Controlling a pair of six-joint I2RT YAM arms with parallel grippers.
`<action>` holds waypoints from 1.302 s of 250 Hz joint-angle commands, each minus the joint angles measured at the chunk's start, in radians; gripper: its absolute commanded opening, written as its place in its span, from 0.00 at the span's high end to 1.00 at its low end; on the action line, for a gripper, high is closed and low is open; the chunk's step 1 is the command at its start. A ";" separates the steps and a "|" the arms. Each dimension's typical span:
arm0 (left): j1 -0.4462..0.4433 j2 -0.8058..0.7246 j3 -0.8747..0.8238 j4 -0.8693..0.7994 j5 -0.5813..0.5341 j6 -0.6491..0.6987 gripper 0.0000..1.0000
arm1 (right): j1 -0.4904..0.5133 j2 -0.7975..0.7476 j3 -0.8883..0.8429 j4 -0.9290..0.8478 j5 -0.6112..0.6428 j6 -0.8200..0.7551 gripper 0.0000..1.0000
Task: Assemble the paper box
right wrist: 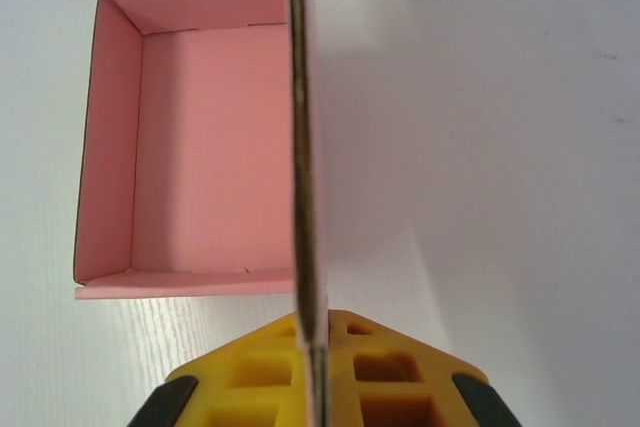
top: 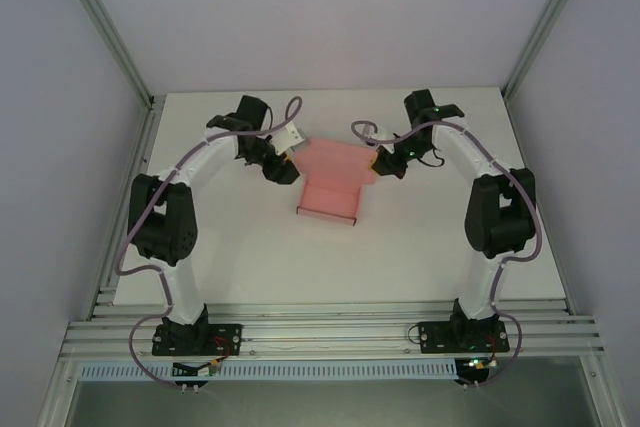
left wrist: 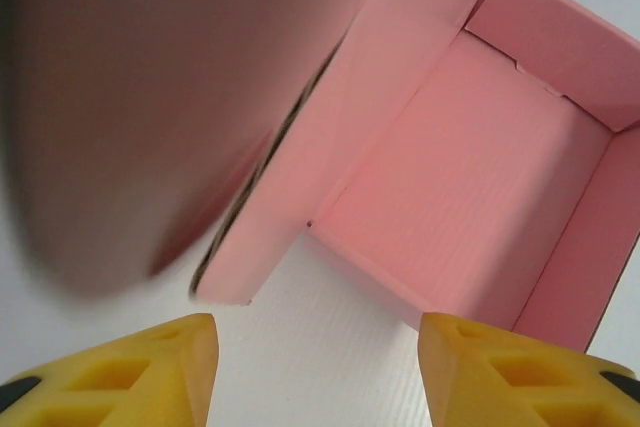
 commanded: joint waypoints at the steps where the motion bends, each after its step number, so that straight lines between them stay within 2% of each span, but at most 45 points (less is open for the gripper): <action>1: 0.078 -0.088 -0.029 -0.046 0.214 0.057 0.42 | -0.002 -0.010 0.052 -0.159 -0.120 -0.115 1.00; 28: 0.085 -0.152 -0.083 -0.033 0.294 0.098 0.37 | -0.001 -0.020 0.074 -0.232 -0.139 -0.147 1.00; 52: 0.086 -0.183 -0.100 -0.029 0.344 0.108 0.37 | -0.001 -0.039 0.071 -0.238 -0.146 -0.147 1.00; 100: 0.082 -0.188 -0.080 -0.024 0.395 0.095 0.38 | 0.002 -0.064 0.063 -0.227 -0.153 -0.131 1.00; 130: 0.062 -0.171 -0.060 -0.042 0.378 0.097 0.42 | 0.004 -0.074 0.063 -0.203 -0.156 -0.112 1.00; 181: 0.034 -0.152 -0.036 -0.049 0.382 0.107 0.52 | 0.016 -0.072 0.074 -0.228 -0.145 -0.123 1.00; 214: 0.022 -0.140 -0.017 -0.055 0.383 0.106 0.64 | 0.018 -0.073 0.072 -0.226 -0.134 -0.114 1.00; 228: 0.016 -0.136 -0.010 -0.060 0.377 0.106 0.74 | 0.018 -0.075 0.068 -0.217 -0.136 -0.107 1.00; 263: -0.019 -0.128 0.000 -0.063 0.328 0.091 1.00 | 0.031 -0.069 0.064 -0.181 -0.098 -0.076 1.00; 280: -0.041 -0.133 -0.012 -0.031 0.294 0.062 1.00 | 0.044 -0.070 0.046 -0.105 -0.040 -0.011 1.00; 295: -0.053 -0.147 -0.046 0.057 0.228 -0.020 1.00 | 0.056 -0.081 0.015 -0.009 0.032 0.068 1.00; 318: -0.066 -0.176 -0.142 0.273 0.066 -0.171 1.00 | 0.081 -0.106 -0.043 0.165 0.184 0.230 1.00; 326: -0.073 -0.184 -0.179 0.357 -0.028 -0.253 1.00 | 0.093 -0.116 -0.074 0.257 0.260 0.318 1.00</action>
